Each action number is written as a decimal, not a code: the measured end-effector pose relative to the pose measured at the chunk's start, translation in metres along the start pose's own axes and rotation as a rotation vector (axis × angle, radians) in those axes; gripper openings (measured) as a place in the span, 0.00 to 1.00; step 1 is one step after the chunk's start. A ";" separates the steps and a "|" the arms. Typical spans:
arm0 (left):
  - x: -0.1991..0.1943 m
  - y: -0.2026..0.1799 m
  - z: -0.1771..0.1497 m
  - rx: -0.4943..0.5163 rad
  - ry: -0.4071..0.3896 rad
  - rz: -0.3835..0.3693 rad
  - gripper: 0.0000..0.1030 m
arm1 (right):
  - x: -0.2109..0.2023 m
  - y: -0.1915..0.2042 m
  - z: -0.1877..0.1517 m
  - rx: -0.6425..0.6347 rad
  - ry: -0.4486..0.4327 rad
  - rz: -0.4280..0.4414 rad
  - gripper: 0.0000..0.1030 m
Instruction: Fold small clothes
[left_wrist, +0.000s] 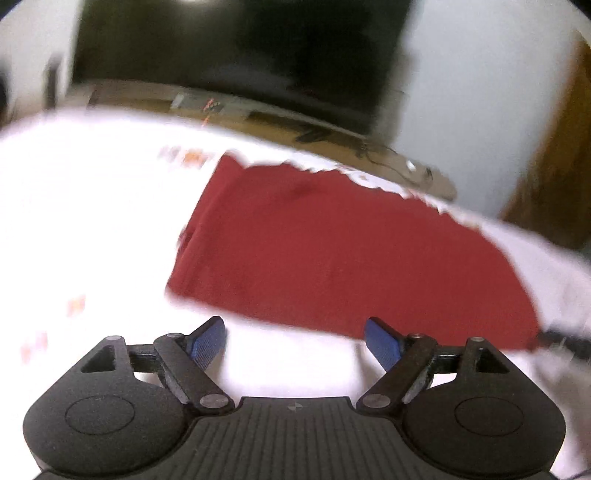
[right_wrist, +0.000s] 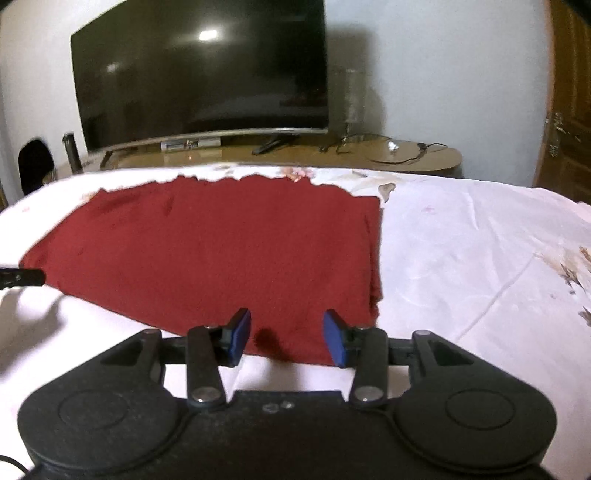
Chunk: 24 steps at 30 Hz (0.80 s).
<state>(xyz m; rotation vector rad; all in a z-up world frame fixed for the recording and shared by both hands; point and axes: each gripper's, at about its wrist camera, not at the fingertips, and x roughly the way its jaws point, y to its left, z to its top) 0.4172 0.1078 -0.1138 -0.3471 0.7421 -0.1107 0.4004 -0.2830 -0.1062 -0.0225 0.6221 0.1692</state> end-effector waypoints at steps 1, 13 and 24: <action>-0.001 0.010 -0.003 -0.081 0.010 -0.024 0.80 | -0.004 0.000 -0.001 0.014 -0.008 0.003 0.41; 0.014 0.053 -0.011 -0.507 -0.058 -0.191 0.80 | 0.013 0.060 0.014 0.021 -0.023 0.161 0.20; 0.017 0.063 -0.010 -0.573 -0.078 -0.239 0.75 | 0.060 0.085 0.021 -0.005 0.039 0.223 0.23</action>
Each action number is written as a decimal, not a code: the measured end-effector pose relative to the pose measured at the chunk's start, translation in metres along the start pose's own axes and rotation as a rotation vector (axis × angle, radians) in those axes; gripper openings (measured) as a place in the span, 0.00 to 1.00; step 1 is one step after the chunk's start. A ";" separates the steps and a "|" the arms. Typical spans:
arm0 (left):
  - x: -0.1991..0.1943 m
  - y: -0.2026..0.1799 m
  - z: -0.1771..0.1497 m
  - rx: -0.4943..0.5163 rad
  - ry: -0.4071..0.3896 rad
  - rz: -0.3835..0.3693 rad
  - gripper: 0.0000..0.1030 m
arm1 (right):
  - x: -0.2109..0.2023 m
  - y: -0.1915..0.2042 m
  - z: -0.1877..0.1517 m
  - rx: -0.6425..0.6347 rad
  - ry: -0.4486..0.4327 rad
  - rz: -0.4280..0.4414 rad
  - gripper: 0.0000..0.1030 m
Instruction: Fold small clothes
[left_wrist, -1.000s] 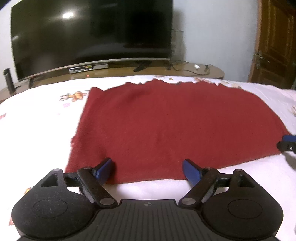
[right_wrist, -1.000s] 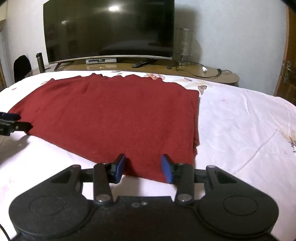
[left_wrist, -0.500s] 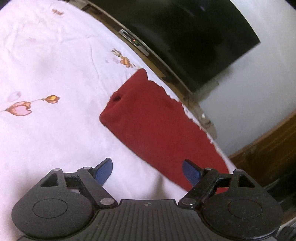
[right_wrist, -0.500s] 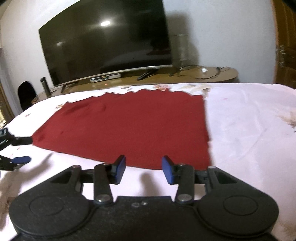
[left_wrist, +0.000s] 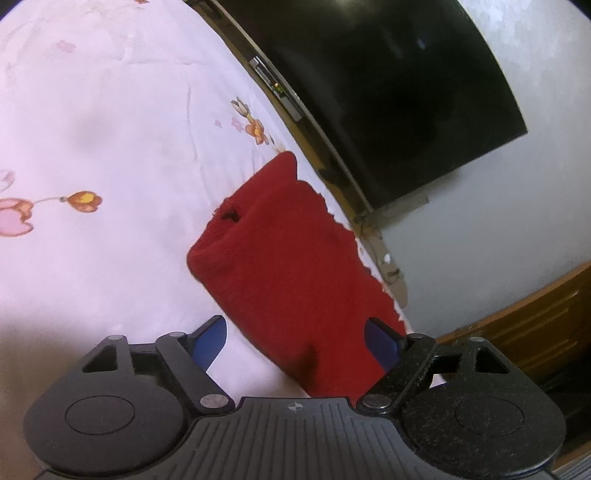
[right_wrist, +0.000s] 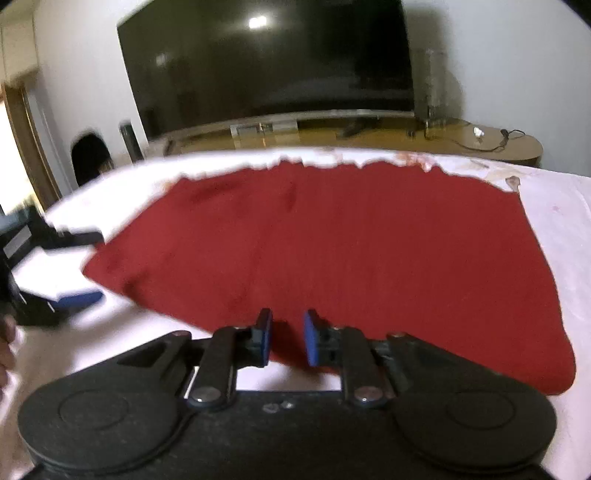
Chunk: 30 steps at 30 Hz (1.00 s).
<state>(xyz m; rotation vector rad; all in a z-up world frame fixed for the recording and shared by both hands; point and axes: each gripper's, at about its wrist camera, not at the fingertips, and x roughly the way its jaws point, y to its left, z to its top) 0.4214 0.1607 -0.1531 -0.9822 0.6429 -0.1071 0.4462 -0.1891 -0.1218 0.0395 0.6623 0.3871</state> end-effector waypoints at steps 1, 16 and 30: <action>-0.001 0.001 -0.002 -0.002 -0.006 0.007 0.73 | -0.002 0.000 0.001 -0.001 -0.015 0.007 0.23; 0.029 -0.001 0.012 -0.068 -0.035 -0.028 0.62 | 0.004 -0.003 0.009 0.036 -0.036 0.018 0.23; 0.034 0.014 0.017 -0.058 -0.048 -0.017 0.08 | 0.045 0.015 0.048 -0.064 -0.052 -0.040 0.15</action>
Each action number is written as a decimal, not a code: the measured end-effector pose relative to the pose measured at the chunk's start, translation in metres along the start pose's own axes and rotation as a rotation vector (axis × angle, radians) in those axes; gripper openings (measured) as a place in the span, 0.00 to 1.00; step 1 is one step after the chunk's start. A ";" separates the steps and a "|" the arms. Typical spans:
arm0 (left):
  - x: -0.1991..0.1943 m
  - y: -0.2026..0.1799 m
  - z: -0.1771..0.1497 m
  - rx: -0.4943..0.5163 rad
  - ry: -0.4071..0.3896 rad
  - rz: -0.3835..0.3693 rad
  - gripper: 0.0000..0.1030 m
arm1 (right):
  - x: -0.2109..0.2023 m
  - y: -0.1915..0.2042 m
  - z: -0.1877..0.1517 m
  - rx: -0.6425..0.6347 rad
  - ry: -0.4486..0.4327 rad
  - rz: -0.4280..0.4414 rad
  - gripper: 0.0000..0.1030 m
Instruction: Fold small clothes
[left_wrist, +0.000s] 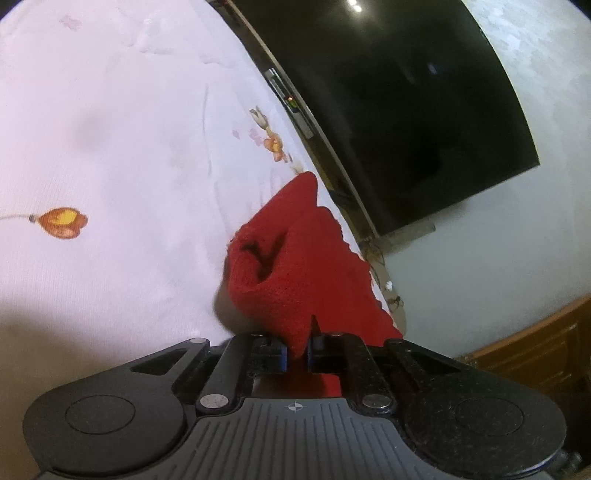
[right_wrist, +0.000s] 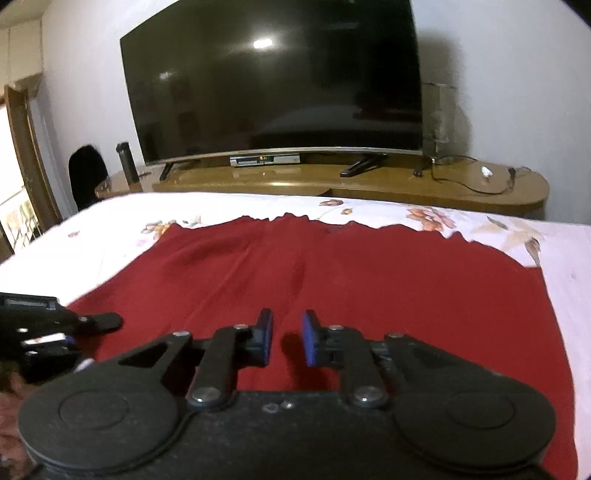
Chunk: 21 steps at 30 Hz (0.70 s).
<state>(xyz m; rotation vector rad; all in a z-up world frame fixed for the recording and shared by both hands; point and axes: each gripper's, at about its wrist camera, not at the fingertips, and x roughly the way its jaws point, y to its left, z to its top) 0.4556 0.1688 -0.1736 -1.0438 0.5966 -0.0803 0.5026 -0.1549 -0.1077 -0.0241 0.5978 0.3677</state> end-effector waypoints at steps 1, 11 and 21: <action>0.000 0.001 0.001 0.005 0.001 -0.007 0.08 | 0.007 0.002 -0.001 -0.014 0.019 -0.017 0.14; -0.010 -0.055 0.017 0.209 -0.007 -0.109 0.08 | 0.023 0.004 -0.016 -0.029 0.048 -0.059 0.12; 0.027 -0.195 -0.021 0.571 0.200 -0.394 0.08 | 0.006 -0.060 -0.017 0.371 0.013 0.066 0.14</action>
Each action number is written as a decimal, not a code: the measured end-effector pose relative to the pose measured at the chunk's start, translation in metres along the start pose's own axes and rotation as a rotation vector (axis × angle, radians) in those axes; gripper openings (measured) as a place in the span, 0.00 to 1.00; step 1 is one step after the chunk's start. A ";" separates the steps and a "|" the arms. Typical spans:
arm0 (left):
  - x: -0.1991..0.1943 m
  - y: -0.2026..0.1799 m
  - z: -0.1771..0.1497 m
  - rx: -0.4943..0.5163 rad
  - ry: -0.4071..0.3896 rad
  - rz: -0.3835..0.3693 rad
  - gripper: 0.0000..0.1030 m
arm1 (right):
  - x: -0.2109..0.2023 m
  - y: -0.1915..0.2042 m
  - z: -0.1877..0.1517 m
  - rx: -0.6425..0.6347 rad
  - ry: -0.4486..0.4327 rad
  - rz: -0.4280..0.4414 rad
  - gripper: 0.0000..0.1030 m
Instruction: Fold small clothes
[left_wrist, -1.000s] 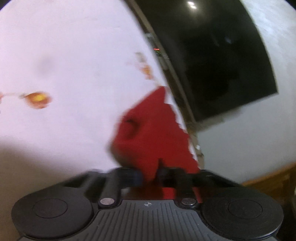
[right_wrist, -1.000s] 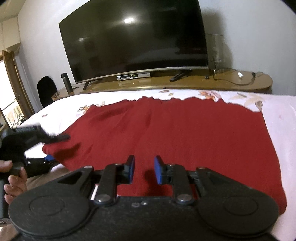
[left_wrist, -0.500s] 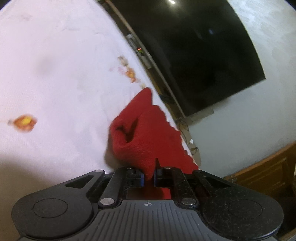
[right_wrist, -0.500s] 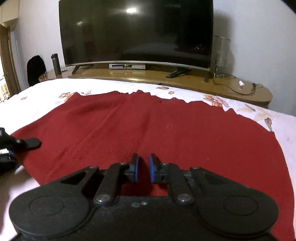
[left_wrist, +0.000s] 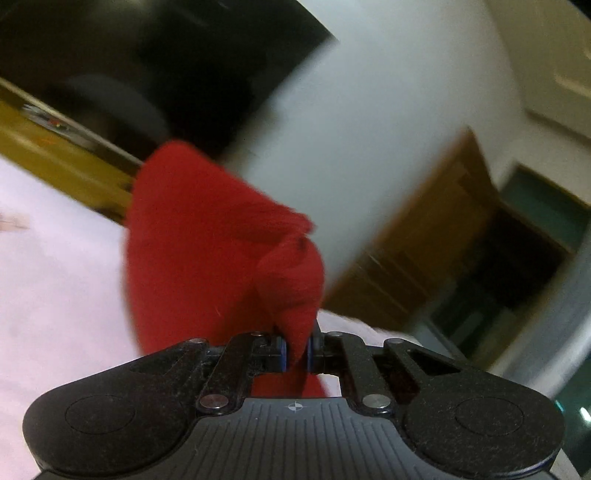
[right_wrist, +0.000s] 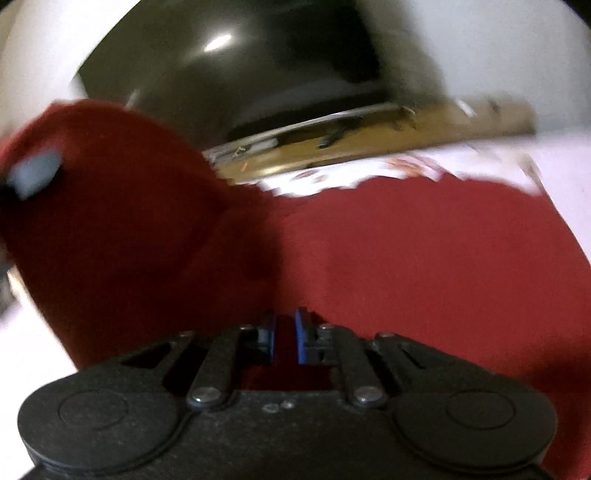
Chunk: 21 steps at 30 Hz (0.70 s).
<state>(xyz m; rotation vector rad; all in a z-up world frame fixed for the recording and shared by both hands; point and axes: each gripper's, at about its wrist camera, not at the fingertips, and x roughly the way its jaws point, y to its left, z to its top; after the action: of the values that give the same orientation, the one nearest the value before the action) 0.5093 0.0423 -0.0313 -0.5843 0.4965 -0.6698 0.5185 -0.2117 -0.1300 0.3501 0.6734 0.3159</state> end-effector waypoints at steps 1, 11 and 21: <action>0.018 -0.009 -0.003 0.017 0.040 -0.035 0.08 | -0.009 -0.016 0.003 0.078 -0.023 -0.004 0.16; 0.137 -0.040 -0.100 0.098 0.436 -0.086 0.28 | -0.146 -0.169 -0.020 0.553 -0.235 -0.067 0.49; 0.060 0.008 -0.017 0.055 0.224 0.112 0.71 | -0.160 -0.154 -0.034 0.541 -0.129 0.150 0.60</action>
<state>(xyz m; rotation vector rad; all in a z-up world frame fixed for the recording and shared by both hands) 0.5434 -0.0003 -0.0634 -0.4283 0.7127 -0.6431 0.4043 -0.4054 -0.1312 0.9326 0.5998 0.2468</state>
